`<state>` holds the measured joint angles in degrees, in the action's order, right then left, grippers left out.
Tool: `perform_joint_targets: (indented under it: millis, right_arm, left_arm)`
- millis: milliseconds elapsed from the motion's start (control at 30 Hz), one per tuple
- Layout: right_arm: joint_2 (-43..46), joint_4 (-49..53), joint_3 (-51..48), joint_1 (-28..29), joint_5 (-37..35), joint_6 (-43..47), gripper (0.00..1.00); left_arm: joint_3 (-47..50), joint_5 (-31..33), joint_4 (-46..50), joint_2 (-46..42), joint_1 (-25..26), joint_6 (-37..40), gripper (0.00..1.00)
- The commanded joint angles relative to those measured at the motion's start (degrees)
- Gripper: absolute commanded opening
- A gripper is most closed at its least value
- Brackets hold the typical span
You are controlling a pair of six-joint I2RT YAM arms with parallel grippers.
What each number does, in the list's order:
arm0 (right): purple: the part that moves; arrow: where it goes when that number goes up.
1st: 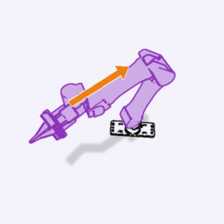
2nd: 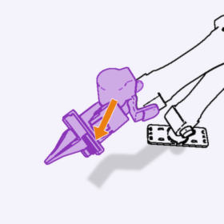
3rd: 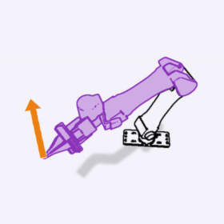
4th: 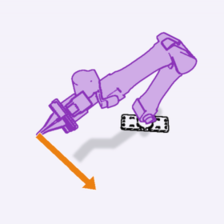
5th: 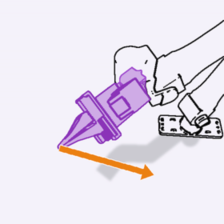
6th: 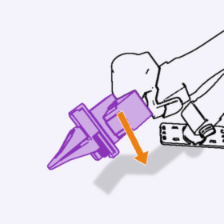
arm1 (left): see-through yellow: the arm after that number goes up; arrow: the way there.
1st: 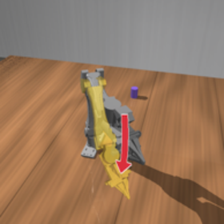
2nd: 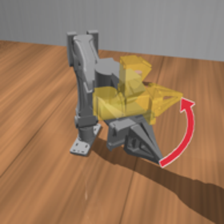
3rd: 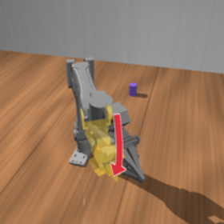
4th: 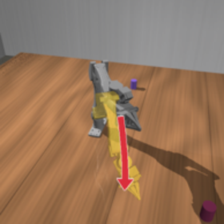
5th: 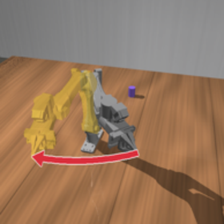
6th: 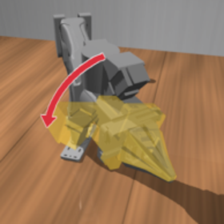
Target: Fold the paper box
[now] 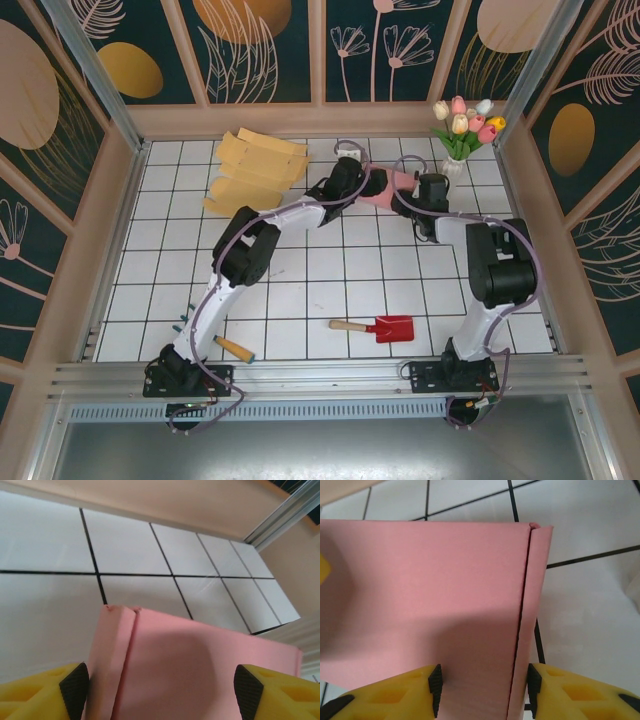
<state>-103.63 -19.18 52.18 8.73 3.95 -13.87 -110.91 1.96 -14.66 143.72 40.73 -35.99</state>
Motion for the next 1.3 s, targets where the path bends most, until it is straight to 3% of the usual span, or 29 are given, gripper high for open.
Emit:
perform_joint_targets:
  millis: [0,300,467,633,767,867,1067,1267]
  right_arm:
    - [-1.0,-4.4,2.6,-1.4,2.6,-0.2,0.52]
    - [-2.5,0.3,8.2,-1.5,1.1,3.0,0.53]
    - [2.0,1.7,6.4,-1.5,-0.1,4.7,0.53]
    - [10.7,0.9,0.6,0.3,-0.8,6.5,0.53]
    - [19.0,-1.1,-5.5,4.1,-2.5,7.9,0.53]
    - [25.0,-2.1,-9.1,8.4,-3.4,8.5,0.53]
    - [32.4,0.3,-12.9,18.2,-9.9,9.5,0.53]
    - [34.7,0.6,-14.3,19.3,-5.1,5.8,0.53]
  left_arm:
    - [-1.6,-1.3,1.8,1.2,-0.3,0.9,0.78]
    - [1.0,3.0,4.7,-1.3,-1.6,-0.2,0.82]
    - [5.1,6.2,5.9,-6.6,-2.1,1.8,0.82]
    - [16.0,13.4,6.4,-18.4,-2.7,4.7,0.82]
    - [28.9,19.8,6.7,-28.2,-5.2,4.5,0.81]
    - [36.6,21.1,7.0,-32.5,-7.2,6.7,0.81]
    - [36.6,30.4,18.4,-29.4,-8.0,15.4,0.83]
    - [34.3,37.1,27.6,-26.3,-8.2,16.9,0.82]
